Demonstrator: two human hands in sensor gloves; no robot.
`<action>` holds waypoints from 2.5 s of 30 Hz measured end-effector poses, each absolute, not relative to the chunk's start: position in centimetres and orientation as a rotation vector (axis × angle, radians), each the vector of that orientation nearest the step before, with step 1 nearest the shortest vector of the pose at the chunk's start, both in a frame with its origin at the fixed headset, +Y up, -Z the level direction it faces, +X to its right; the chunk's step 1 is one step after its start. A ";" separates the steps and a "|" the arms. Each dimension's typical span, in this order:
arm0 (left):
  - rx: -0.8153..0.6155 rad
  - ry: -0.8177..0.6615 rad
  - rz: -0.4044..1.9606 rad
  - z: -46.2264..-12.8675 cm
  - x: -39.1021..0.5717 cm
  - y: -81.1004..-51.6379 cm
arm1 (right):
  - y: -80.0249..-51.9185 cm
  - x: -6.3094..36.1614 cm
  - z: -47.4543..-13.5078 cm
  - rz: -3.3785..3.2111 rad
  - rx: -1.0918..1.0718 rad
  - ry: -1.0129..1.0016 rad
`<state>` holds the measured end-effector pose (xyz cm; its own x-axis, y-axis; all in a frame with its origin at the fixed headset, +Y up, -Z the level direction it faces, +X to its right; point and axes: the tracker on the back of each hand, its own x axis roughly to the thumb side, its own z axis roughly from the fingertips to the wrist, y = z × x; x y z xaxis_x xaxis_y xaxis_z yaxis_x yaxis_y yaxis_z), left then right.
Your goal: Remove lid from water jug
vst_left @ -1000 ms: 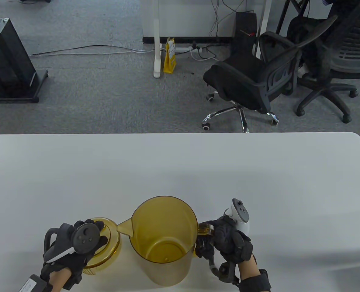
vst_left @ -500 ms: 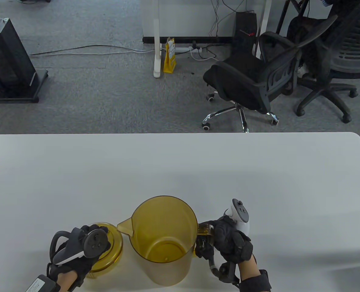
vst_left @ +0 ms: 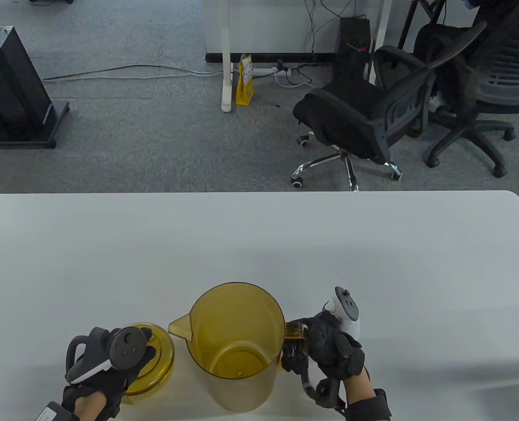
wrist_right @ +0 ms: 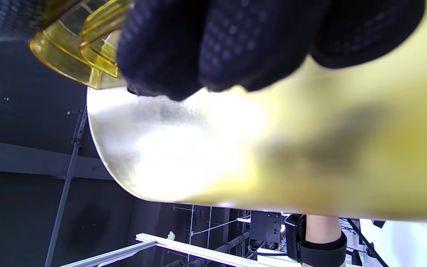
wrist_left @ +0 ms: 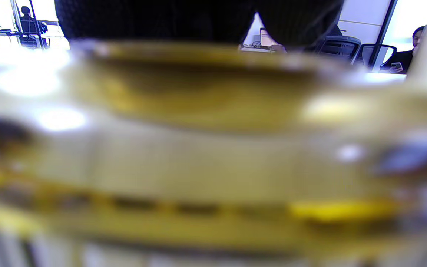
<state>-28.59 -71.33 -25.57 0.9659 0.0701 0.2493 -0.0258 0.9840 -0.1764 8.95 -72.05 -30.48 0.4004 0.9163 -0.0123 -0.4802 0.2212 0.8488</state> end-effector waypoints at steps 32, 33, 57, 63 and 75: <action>-0.102 -0.217 0.297 -25.6 -31.5 -69.3 | -73.0 9.1 -30.5 0.939 0.814 0.591; -0.107 -0.219 0.295 -25.6 -31.5 -69.3 | -73.0 9.3 -30.5 0.944 0.810 0.582; -0.200 -0.241 0.295 -25.5 -30.9 -70.1 | -71.4 12.3 -31.1 1.189 0.799 0.407; -0.195 -0.243 0.301 -25.5 -31.0 -70.1 | -70.8 13.6 -31.1 1.363 0.756 0.269; -0.180 -0.268 0.325 -25.2 -31.0 -69.5 | -69.0 19.0 -29.6 1.725 0.516 -0.023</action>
